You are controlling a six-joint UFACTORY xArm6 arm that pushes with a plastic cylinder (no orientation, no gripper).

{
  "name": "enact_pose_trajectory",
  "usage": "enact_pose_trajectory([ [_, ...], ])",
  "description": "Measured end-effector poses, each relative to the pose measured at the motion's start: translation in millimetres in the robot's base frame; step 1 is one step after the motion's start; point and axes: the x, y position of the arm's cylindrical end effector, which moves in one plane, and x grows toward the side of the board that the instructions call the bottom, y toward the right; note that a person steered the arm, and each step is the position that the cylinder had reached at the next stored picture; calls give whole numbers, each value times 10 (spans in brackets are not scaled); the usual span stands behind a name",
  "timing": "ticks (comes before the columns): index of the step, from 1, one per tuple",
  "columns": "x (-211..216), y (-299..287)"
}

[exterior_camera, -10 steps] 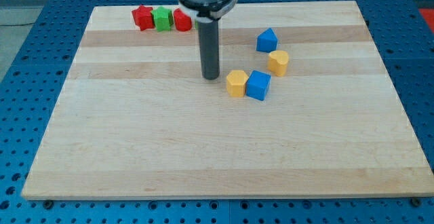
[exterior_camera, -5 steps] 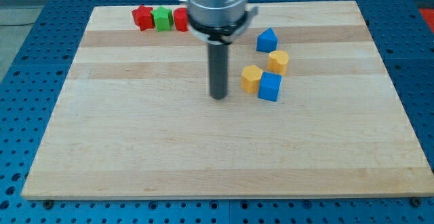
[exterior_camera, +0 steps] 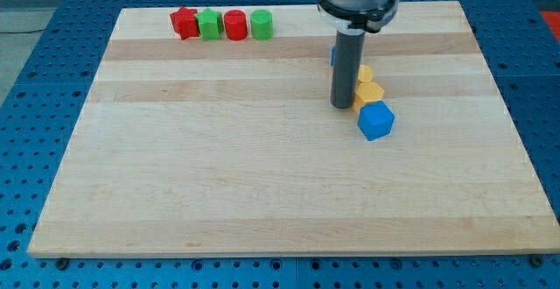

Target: Arrange blue blocks and yellow blocks to form a vertical line

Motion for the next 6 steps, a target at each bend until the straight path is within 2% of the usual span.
enact_pose_trajectory([
  [2,19,-179],
  [3,271,-429],
  [4,404,-245],
  [6,409,-36],
])
